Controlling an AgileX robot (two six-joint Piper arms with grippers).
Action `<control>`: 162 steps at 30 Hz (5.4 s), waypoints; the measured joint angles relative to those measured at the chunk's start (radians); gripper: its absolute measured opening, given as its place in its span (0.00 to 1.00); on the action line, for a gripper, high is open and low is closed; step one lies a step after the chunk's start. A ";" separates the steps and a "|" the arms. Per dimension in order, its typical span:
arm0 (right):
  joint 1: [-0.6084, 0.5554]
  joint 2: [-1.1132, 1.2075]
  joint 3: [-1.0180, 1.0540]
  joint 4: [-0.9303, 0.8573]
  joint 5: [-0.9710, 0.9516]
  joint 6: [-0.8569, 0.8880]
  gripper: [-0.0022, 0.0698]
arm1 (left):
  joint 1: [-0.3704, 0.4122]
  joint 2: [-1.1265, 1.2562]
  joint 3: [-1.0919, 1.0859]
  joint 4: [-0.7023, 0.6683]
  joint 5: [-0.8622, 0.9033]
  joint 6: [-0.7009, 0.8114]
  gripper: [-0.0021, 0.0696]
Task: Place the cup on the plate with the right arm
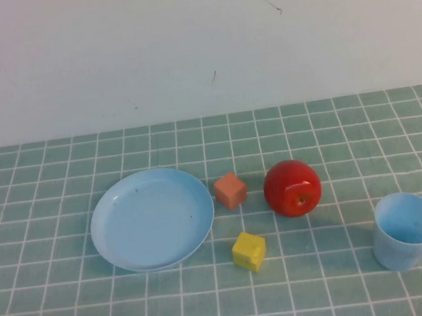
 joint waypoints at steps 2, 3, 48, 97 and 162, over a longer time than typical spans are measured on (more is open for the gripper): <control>0.000 0.000 0.000 0.000 0.000 0.000 0.03 | 0.000 0.000 0.000 0.000 0.000 0.000 0.02; 0.000 0.000 0.000 0.000 0.000 0.000 0.03 | 0.000 0.000 0.000 0.000 0.000 0.000 0.02; 0.000 0.000 0.002 0.000 -0.404 0.000 0.03 | 0.000 0.000 0.000 0.000 0.000 0.000 0.03; 0.000 0.575 -0.667 0.574 0.375 -0.539 0.03 | 0.000 0.000 0.000 0.000 0.000 0.000 0.03; 0.261 1.812 -1.346 0.330 0.595 -0.345 0.06 | 0.000 0.000 0.000 0.000 0.000 0.000 0.03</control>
